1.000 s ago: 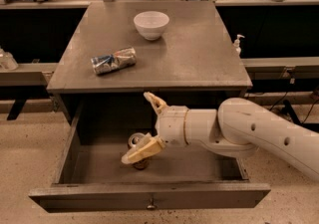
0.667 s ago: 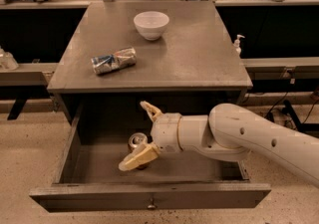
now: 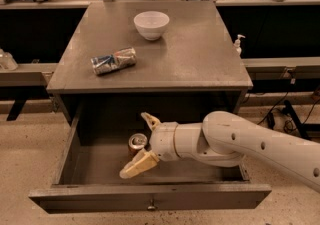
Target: Pick orange can from top drawer and place on counter
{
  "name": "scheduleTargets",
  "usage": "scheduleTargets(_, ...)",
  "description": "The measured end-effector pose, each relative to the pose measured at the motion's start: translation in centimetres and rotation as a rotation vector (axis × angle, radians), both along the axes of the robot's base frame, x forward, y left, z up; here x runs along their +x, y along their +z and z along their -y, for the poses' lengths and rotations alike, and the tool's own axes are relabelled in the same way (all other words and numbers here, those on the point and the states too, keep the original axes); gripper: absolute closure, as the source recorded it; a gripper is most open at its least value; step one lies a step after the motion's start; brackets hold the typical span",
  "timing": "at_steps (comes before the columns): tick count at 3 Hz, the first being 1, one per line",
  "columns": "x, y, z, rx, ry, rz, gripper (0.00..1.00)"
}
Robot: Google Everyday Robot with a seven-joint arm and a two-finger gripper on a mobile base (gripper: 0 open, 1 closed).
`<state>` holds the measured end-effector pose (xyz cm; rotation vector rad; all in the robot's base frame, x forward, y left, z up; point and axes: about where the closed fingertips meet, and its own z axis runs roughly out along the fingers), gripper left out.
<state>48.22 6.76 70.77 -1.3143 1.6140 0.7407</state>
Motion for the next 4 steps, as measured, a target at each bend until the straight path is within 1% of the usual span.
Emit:
scheduleTargets(1, 0.6, -1.1, 0.6, -0.007, -0.039, -0.023, 0.16)
scheduleTargets(2, 0.8, -2.4, 1.1, -0.019, -0.062, -0.045, 0.39)
scheduleTargets(3, 0.2, -3.8, 1.9, -0.021, -0.079, -0.073, 0.63)
scheduleTargets(4, -0.2, -3.9, 2.6, -0.003, -0.091, -0.080, 0.86)
